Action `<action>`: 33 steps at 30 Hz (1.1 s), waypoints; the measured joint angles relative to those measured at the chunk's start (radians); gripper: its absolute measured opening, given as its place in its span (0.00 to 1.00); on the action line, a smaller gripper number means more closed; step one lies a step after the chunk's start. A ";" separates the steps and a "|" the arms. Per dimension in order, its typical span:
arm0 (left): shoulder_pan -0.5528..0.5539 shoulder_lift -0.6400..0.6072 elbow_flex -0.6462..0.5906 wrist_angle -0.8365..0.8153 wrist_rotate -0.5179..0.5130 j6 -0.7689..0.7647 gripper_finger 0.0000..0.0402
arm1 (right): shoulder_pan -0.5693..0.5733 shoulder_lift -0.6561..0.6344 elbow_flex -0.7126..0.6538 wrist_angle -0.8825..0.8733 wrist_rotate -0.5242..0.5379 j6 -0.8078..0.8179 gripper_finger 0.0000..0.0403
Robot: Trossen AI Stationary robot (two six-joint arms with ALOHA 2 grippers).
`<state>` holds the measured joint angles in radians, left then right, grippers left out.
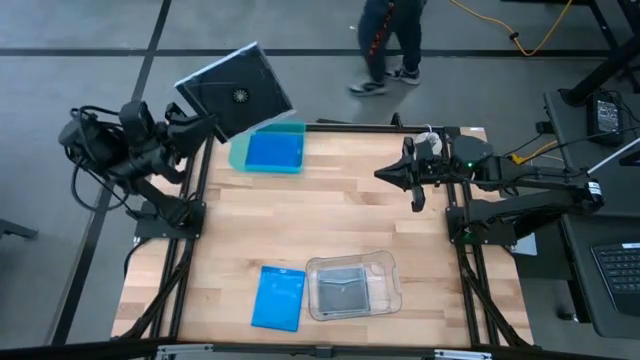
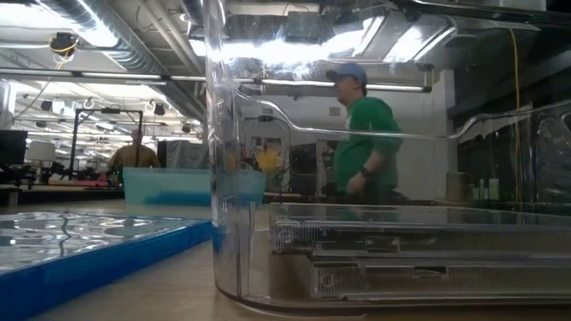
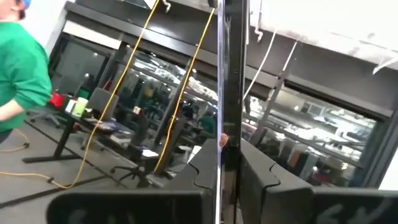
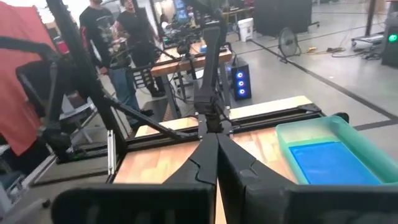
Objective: Pick & place jewel cases by type
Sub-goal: Put the black CD case into the transparent bin
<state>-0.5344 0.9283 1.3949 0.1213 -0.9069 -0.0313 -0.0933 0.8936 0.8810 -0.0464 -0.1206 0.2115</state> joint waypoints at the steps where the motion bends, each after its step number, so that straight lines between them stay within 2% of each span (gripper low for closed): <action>1: 0.000 0.000 0.000 -0.002 0.000 0.001 0.05 | 0.000 0.000 0.000 -0.001 -0.010 -0.007 0.02; 5: 0.000 0.016 0.000 -0.003 -0.023 -0.001 0.05 | 0.000 0.000 0.000 -0.001 -0.044 -0.011 0.02; 9: 0.000 0.048 0.000 -0.057 -0.046 -0.096 0.05 | 0.000 0.000 0.000 -0.001 -0.086 -0.011 0.02; 18: 0.000 0.217 0.000 -0.275 -0.066 -0.579 0.05 | 0.036 0.000 0.000 -0.056 -0.092 -0.086 0.02; 24: 0.000 0.355 0.000 -0.283 -0.014 -0.824 0.05 | 0.065 0.000 0.000 -0.061 -0.091 -0.158 0.02; 33: -0.055 0.550 0.000 -0.292 0.004 -1.237 0.05 | 0.107 0.000 0.000 -0.121 -0.092 -0.245 0.02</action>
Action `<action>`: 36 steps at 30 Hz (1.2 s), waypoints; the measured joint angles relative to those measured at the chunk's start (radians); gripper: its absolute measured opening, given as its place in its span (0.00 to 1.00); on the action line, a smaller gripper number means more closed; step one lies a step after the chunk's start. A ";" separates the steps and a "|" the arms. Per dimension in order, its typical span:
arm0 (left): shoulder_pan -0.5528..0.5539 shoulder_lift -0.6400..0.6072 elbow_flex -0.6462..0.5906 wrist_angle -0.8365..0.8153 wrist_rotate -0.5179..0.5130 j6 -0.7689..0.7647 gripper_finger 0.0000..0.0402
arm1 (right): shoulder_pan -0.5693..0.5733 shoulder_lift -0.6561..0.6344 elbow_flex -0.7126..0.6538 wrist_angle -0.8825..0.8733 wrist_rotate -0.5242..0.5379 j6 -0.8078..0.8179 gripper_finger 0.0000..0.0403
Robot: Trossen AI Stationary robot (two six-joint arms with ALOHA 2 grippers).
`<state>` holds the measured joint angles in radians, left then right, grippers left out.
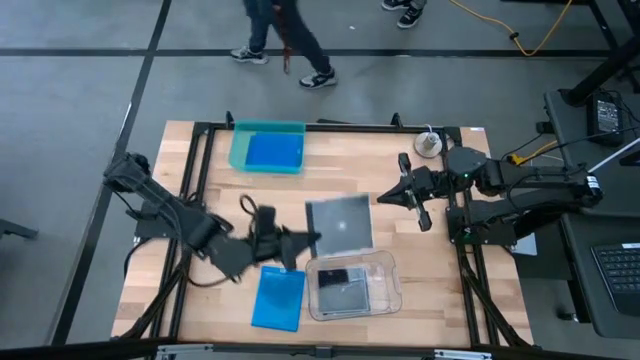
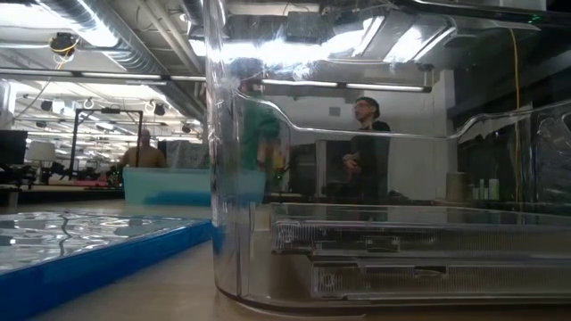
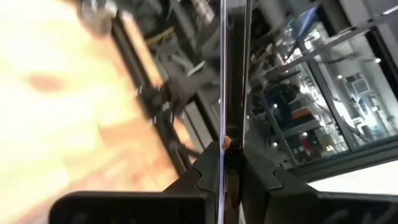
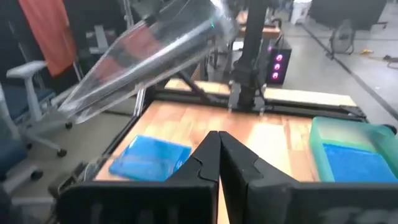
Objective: Pick & place jewel cases by type
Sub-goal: Put the black CD case into the transparent bin
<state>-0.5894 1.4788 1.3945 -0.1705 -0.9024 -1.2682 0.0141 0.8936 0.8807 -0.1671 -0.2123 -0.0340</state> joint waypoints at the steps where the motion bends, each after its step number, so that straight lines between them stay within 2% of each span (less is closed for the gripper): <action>1: -0.007 0.020 0.000 -0.005 0.006 -0.048 0.05 | 0.005 0.000 0.000 -0.014 0.000 -0.008 0.02; 6: -0.058 0.115 0.000 -0.023 0.013 -0.265 0.05 | 0.023 0.000 0.000 -0.075 0.000 -0.064 0.02; 13: -0.114 0.213 0.000 -0.035 0.011 -0.457 0.05 | 0.029 0.000 0.000 -0.086 0.000 -0.079 0.02; 19: -0.139 0.242 0.000 -0.085 0.018 -0.528 0.05 | 0.051 0.000 0.000 -0.088 -0.018 -0.049 0.02; 28: -0.131 0.249 0.000 -0.171 0.103 -0.552 0.05 | 0.095 0.000 0.000 -0.091 -0.019 -0.079 0.02; 36: -0.102 0.335 0.000 -0.085 0.145 -0.734 0.05 | 0.109 0.000 0.000 -0.102 -0.028 -0.197 0.02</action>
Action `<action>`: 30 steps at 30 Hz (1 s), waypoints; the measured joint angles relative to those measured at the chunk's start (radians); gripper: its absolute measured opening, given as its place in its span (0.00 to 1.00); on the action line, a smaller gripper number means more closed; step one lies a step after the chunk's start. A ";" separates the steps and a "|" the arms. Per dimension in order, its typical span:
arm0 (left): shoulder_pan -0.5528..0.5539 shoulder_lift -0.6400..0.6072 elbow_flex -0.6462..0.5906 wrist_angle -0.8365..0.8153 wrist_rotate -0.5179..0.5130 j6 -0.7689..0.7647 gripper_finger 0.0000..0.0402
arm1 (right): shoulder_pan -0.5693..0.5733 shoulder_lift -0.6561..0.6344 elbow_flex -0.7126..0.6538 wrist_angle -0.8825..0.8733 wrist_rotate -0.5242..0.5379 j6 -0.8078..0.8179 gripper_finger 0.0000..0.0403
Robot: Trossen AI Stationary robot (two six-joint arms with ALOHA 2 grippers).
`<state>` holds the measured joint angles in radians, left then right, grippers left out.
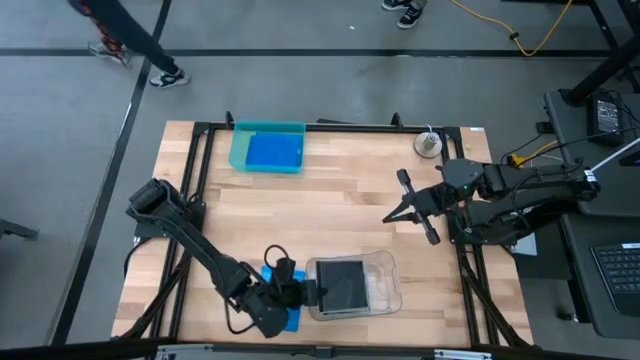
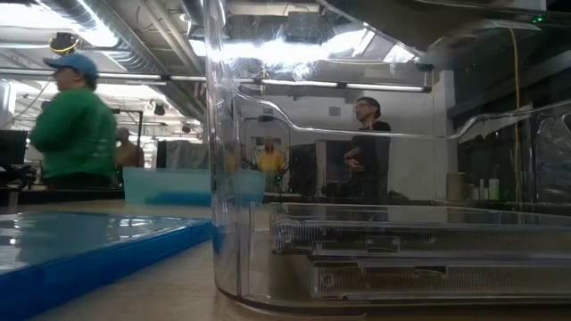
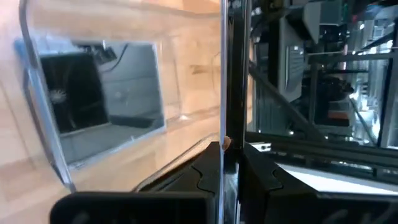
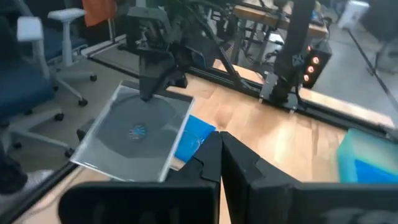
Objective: Pick & place jewel cases by type
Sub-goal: Put the black CD case into the transparent bin
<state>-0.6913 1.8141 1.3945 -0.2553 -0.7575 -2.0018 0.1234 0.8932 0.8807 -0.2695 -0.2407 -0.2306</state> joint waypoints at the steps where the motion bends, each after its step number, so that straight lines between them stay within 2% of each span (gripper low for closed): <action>1: 0.004 0.011 0.000 0.008 0.008 -0.011 0.05 | 0.000 0.000 0.000 0.000 -0.014 -0.015 0.02; 5: 0.031 0.046 0.019 0.000 0.091 -0.020 0.05 | 0.000 0.000 0.000 0.000 -0.077 -0.060 0.02; 9: 0.062 0.068 0.078 -0.084 0.152 -0.015 0.05 | 0.000 0.000 0.000 0.001 -0.123 -0.102 0.02; 14: 0.099 0.068 0.121 -0.212 0.247 0.026 0.05 | 0.000 -0.008 0.000 -0.002 -0.129 -0.156 0.02; 24: 0.119 0.086 0.120 -0.239 0.342 0.017 0.08 | -0.023 -0.034 0.000 -0.040 -0.129 -0.220 0.02; 30: 0.124 0.101 0.120 -0.236 0.361 0.008 0.08 | -0.044 -0.047 0.000 -0.068 -0.129 -0.222 0.02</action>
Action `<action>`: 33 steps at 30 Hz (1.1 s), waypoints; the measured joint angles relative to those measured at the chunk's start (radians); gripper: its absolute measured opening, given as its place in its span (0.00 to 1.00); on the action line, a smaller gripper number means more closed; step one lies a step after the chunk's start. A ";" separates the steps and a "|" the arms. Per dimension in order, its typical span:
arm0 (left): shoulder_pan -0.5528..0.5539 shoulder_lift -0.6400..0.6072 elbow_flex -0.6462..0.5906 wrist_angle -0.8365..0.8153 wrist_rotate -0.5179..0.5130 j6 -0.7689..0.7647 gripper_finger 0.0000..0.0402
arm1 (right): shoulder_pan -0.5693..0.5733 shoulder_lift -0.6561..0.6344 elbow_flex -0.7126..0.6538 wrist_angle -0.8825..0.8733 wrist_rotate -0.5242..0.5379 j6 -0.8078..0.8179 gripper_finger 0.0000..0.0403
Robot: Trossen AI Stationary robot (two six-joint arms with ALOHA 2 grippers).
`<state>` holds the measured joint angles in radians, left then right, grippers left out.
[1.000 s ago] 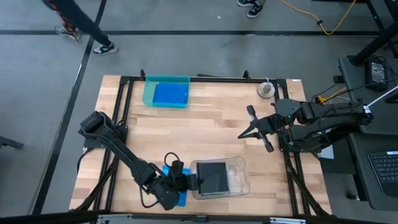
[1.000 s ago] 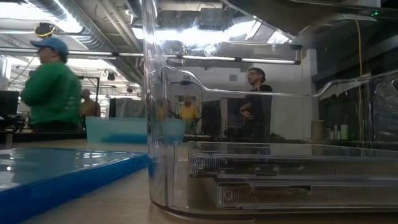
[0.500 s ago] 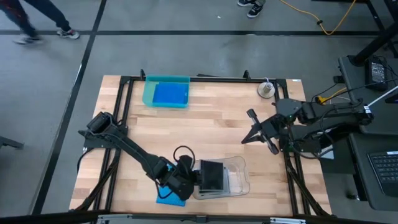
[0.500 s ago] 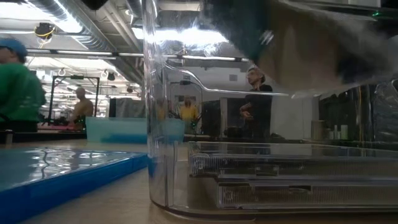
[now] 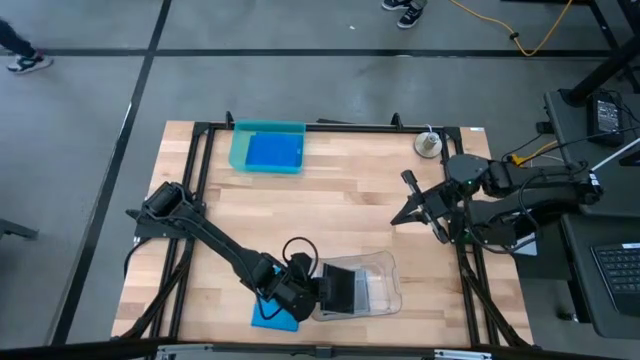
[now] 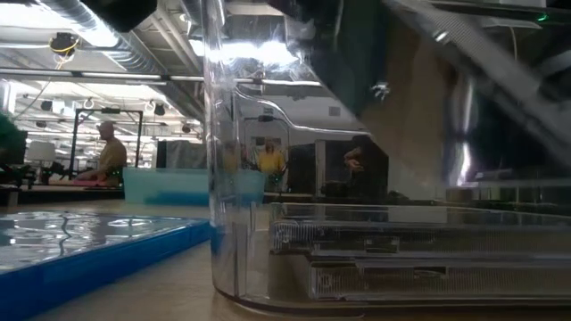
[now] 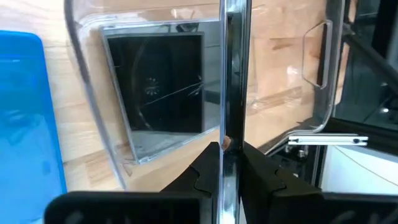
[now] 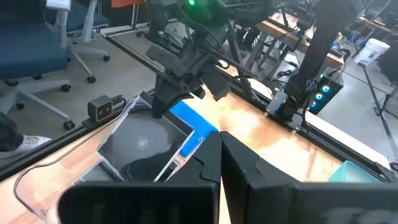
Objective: Pick & place jewel cases by type
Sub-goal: Put the black CD case into the transparent bin
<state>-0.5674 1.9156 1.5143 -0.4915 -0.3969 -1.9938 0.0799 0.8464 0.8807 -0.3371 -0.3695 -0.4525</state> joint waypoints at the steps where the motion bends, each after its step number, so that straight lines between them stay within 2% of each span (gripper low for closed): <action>1: 0.000 0.000 0.000 0.001 -0.001 0.001 0.09 | -0.002 -0.001 0.000 0.000 0.000 0.000 0.02; 14: 0.000 -0.002 0.000 0.047 0.037 0.044 0.24 | -0.013 -0.003 0.000 0.001 0.000 -0.002 0.02; 23: 0.000 -0.012 0.001 0.047 0.129 0.036 0.39 | -0.013 -0.003 0.000 -0.046 -0.001 -0.020 0.02; 33: 0.000 -0.059 0.002 0.007 0.137 0.021 0.39 | -0.013 -0.003 0.000 -0.097 -0.001 -0.054 0.02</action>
<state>-0.5671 1.8567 1.5158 -0.4849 -0.2595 -1.9730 0.0666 0.8433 0.8808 -0.4337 -0.3702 -0.5062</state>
